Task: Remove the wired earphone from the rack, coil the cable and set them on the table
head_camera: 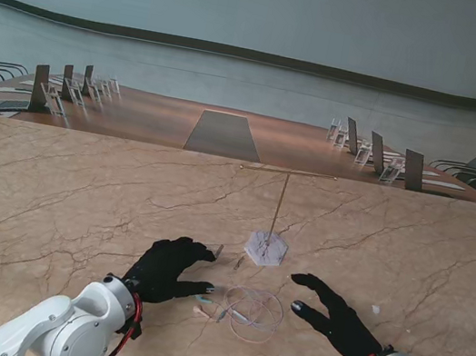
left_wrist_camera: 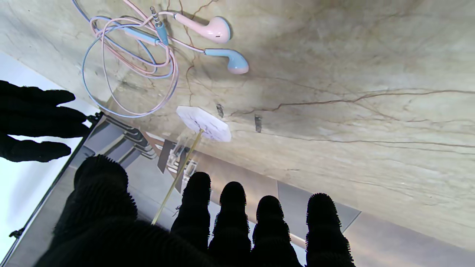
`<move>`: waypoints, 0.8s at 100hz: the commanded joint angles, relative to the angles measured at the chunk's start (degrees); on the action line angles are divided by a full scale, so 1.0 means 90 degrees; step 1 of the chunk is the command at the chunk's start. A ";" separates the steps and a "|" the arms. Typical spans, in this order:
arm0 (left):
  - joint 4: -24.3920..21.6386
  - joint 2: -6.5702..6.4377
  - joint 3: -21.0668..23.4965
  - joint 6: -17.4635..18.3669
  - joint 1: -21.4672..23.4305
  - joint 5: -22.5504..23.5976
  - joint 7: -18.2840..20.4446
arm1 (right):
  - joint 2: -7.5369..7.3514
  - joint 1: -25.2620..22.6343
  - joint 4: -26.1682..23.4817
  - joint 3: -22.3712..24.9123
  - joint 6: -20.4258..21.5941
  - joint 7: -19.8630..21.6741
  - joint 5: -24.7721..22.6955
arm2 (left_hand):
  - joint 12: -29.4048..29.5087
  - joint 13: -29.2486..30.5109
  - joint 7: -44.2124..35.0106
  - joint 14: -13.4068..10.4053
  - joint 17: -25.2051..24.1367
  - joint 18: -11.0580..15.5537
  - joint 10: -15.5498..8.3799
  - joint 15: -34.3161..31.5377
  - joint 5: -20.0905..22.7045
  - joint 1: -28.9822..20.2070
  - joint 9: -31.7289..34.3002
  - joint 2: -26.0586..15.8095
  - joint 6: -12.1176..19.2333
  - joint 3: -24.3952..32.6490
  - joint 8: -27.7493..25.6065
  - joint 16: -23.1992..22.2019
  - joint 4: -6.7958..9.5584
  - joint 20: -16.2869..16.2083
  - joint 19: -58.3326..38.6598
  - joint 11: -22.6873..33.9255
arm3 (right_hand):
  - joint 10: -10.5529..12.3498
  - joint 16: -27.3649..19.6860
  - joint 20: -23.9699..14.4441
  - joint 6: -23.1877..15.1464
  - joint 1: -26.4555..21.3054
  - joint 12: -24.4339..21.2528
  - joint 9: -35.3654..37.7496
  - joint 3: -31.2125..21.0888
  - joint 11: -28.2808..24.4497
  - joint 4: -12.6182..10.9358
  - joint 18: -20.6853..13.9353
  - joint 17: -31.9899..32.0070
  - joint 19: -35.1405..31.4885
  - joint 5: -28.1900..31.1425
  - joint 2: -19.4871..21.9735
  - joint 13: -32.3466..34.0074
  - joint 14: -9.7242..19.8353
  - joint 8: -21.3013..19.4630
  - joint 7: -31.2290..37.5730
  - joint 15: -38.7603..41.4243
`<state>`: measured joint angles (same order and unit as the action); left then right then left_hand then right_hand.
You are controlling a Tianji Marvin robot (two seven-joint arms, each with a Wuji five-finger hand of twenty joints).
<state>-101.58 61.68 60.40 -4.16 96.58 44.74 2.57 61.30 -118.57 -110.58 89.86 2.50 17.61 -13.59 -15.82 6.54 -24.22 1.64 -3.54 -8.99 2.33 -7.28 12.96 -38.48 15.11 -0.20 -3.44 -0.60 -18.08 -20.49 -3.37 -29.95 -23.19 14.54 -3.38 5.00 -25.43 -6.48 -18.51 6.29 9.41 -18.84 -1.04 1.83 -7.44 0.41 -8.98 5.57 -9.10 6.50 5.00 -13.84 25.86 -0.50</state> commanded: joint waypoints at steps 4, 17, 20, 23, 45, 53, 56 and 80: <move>-0.0081 0.0006 0.0073 0.0048 0.0214 -0.0046 -0.0083 | 0.0025 -0.0171 -0.0110 0.0022 0.0011 -0.0056 -0.0037 | 0.0108 -0.0258 0.0245 -0.0253 -0.0126 0.0260 -0.0183 0.0151 -0.0243 0.0226 -0.0290 -0.0310 -0.0060 -0.0065 0.0094 0.0116 0.0168 0.0074 0.0327 -0.0089 | 0.0204 -0.0138 0.0211 -0.0220 0.0365 0.0103 -0.0165 -0.0088 0.0196 0.0077 -0.0408 -0.0062 0.0222 -0.0110 0.0196 -0.0207 0.0373 -0.0117 -0.0301 -0.0122; -0.0131 0.0016 0.0202 0.0135 0.0398 -0.0016 -0.0198 | 0.0032 -0.0253 -0.0140 0.0059 0.0049 -0.0090 -0.0046 | 0.0138 -0.0282 0.0219 -0.0272 -0.0079 0.0308 -0.0200 0.0148 -0.0269 0.0214 -0.0334 -0.0312 -0.0059 -0.0062 0.0111 0.0141 0.0171 0.0024 0.0563 -0.0060 | 0.0237 -0.0147 0.0234 -0.0204 0.0364 0.0143 -0.0198 -0.0130 0.0211 0.0076 -0.0615 -0.0093 0.0226 -0.0128 0.0176 -0.0206 0.0437 -0.0190 -0.0435 -0.0121; -0.0140 0.0018 0.0224 0.0138 0.0432 -0.0005 -0.0222 | 0.0037 -0.0260 -0.0135 0.0056 0.0066 -0.0106 -0.0022 | 0.0140 -0.0279 0.0211 -0.0265 -0.0077 0.0299 -0.0190 0.0148 -0.0257 0.0201 -0.0322 -0.0294 -0.0068 -0.0060 0.0111 0.0144 0.0172 0.0014 0.0574 -0.0053 | 0.0255 -0.0155 0.0245 -0.0184 0.0335 0.0151 -0.0197 -0.0147 0.0215 0.0075 -0.0693 -0.0108 0.0230 -0.0123 0.0145 -0.0203 0.0464 -0.0211 -0.0474 -0.0124; -0.0150 0.0016 0.0252 0.0145 0.0462 0.0010 -0.0226 | 0.0045 -0.0265 -0.0134 0.0050 0.0078 -0.0128 0.0028 | 0.0143 -0.0272 0.0211 -0.0265 -0.0068 0.0289 -0.0195 0.0146 -0.0261 0.0200 -0.0326 -0.0299 -0.0066 -0.0059 0.0113 0.0145 0.0173 0.0002 0.0576 -0.0054 | 0.0279 -0.0160 0.0253 -0.0176 0.0308 0.0156 -0.0194 -0.0160 0.0216 0.0074 -0.0723 -0.0114 0.0234 -0.0113 0.0123 -0.0200 0.0485 -0.0226 -0.0494 -0.0125; -0.0168 0.0021 0.0362 0.0166 0.0568 0.0013 -0.0260 | 0.0051 -0.0308 -0.0175 0.0062 0.0111 -0.0171 0.0009 | 0.0161 -0.0267 0.0209 -0.0271 -0.0048 0.0270 -0.0198 0.0141 -0.0264 0.0175 -0.0317 -0.0281 -0.0050 -0.0055 0.0123 0.0157 0.0177 -0.0085 0.0561 -0.0044 | 0.0273 -0.0211 0.0340 -0.0175 0.0358 0.0160 -0.0229 -0.0153 0.0267 0.0091 -0.0687 -0.0128 0.0304 -0.0111 0.0135 -0.0205 0.0464 -0.0307 -0.0688 -0.0140; -0.0159 0.0018 0.0360 0.0157 0.0539 -0.0002 -0.0221 | 0.0052 -0.0316 -0.0182 0.0075 0.0113 -0.0175 -0.0002 | 0.0168 -0.0274 0.0211 -0.0284 -0.0049 0.0266 -0.0207 0.0148 -0.0283 0.0178 -0.0341 -0.0285 -0.0038 -0.0057 0.0126 0.0166 0.0179 -0.0098 0.0570 -0.0053 | 0.0266 -0.0224 0.0364 -0.0167 0.0368 0.0158 -0.0228 -0.0161 0.0273 0.0090 -0.0674 -0.0136 0.0322 -0.0094 0.0142 -0.0205 0.0462 -0.0353 -0.0732 -0.0139; -0.0151 0.0020 0.0352 0.0156 0.0524 -0.0017 -0.0225 | 0.0052 -0.0320 -0.0187 0.0081 0.0110 -0.0177 -0.0008 | 0.0168 -0.0274 0.0208 -0.0285 -0.0055 0.0265 -0.0209 0.0147 -0.0280 0.0163 -0.0336 -0.0284 -0.0043 -0.0049 0.0126 0.0168 0.0181 -0.0101 0.0575 -0.0049 | 0.0267 -0.0227 0.0370 -0.0153 0.0361 0.0158 -0.0229 -0.0168 0.0275 0.0088 -0.0670 -0.0138 0.0326 -0.0097 0.0145 -0.0206 0.0455 -0.0366 -0.0744 -0.0139; -0.0113 0.0016 0.0296 0.0158 0.0407 -0.0064 -0.0162 | 0.0058 -0.0305 -0.0200 0.0100 0.0072 -0.0192 -0.0015 | 0.0175 -0.0271 0.0197 -0.0269 -0.0047 0.0245 -0.0211 0.0141 -0.0274 0.0153 -0.0337 -0.0281 -0.0034 -0.0052 0.0127 0.0176 0.0183 -0.0138 0.0577 -0.0044 | 0.0267 -0.0244 0.0405 -0.0148 0.0355 0.0152 -0.0227 -0.0180 0.0279 0.0089 -0.0652 -0.0150 0.0345 -0.0069 0.0138 -0.0206 0.0453 -0.0484 -0.0811 -0.0135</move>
<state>-102.65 61.69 63.28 -2.82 100.25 44.50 0.86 61.59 -121.18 -112.00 90.83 3.25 16.00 -13.58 -14.71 5.91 -24.04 1.14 -3.64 -7.97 2.29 -7.27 12.48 -38.49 14.37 -0.21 -3.49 -0.60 -17.89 -19.84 -3.37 -30.52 -19.50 14.56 -2.59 3.78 -22.95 -6.50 -18.51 7.12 8.79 -19.62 0.21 1.83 -9.36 -0.78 -7.79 5.57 -9.13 6.50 5.84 -17.55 19.82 -0.87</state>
